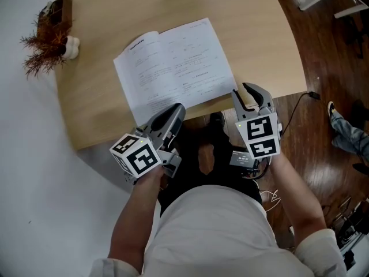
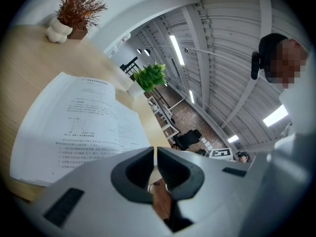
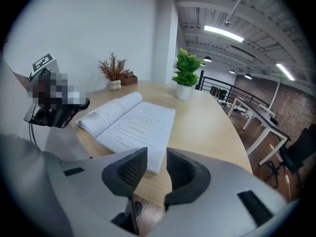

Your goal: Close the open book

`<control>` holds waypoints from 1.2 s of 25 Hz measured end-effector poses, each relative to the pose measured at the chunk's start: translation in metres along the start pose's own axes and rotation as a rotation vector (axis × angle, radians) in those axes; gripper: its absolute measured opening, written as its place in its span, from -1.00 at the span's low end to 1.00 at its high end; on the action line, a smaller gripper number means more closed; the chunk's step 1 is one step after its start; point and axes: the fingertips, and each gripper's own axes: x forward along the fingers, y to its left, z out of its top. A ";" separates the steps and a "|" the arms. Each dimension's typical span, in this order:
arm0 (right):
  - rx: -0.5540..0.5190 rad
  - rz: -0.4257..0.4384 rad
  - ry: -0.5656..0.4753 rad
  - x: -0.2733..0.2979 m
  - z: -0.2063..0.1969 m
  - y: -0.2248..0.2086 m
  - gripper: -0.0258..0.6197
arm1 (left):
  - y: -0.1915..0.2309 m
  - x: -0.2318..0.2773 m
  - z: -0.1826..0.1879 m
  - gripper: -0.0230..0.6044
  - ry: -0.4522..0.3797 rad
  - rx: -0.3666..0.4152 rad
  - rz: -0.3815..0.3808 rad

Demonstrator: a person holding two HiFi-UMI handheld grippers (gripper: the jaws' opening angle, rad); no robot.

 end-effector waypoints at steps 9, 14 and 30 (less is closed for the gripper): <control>0.030 0.024 -0.060 -0.018 0.029 0.009 -0.61 | -0.007 -0.017 0.008 -0.93 -0.015 0.025 0.003; 0.045 0.035 -0.078 -0.026 0.039 0.015 -0.61 | -0.010 -0.029 0.011 -0.93 -0.026 0.045 0.009; 0.070 0.046 -0.139 -0.060 0.071 0.037 -0.92 | -0.032 -0.077 0.028 -0.93 -0.067 0.117 0.008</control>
